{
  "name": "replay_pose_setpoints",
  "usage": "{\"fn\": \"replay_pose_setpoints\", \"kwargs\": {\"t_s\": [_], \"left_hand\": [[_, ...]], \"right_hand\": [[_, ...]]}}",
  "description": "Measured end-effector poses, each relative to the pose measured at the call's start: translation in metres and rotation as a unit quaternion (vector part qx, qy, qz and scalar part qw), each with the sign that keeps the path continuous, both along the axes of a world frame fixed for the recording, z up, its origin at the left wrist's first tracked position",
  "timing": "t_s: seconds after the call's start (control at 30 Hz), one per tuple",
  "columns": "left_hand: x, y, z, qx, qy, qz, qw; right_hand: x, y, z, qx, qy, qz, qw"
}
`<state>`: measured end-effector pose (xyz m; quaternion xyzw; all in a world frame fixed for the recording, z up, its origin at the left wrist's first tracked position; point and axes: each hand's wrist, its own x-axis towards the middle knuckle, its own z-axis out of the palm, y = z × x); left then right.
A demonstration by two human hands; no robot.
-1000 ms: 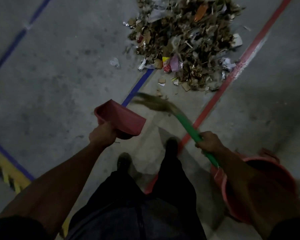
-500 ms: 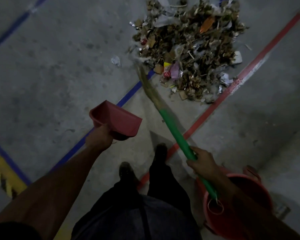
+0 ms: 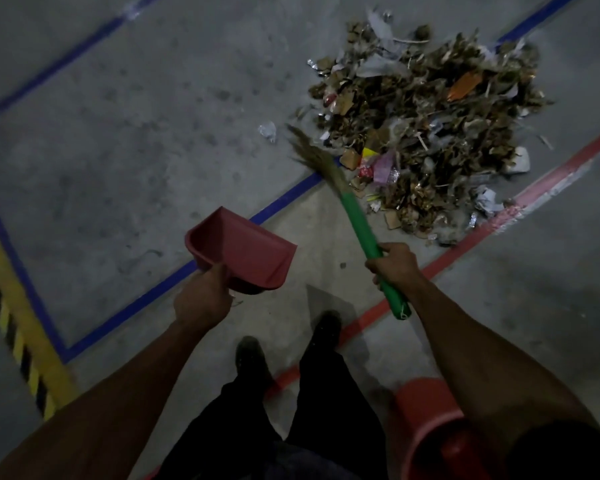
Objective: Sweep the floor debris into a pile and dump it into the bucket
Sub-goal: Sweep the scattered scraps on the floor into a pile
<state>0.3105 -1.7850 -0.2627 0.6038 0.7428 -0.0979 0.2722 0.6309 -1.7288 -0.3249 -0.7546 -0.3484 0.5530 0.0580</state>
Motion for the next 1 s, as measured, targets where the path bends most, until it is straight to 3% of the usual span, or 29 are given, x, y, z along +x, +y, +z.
{"fn": "replay_pose_setpoints", "kwargs": {"t_s": [0.2,0.37,0.67,0.87,1.0], "left_hand": [[-0.009,0.008,0.000,-0.002,-0.029,0.021,0.999],[-0.029,0.037,0.004,0.009,-0.037,0.057,0.998],[-0.112,0.152,-0.034,-0.072,-0.010,0.034,0.997],[-0.148,0.220,-0.049,-0.083,0.003,0.036,0.996],[-0.159,0.242,-0.055,-0.074,-0.032,0.040,0.996]], "right_hand": [[-0.012,-0.028,0.043,0.033,0.043,-0.065,0.996],[-0.059,-0.032,0.047,0.048,0.068,-0.026,0.996],[-0.187,0.098,0.025,0.023,0.034,0.087,0.995],[-0.220,0.172,-0.006,-0.058,0.101,-0.169,0.979],[-0.201,0.191,0.000,-0.050,0.109,-0.268,0.956]]}}
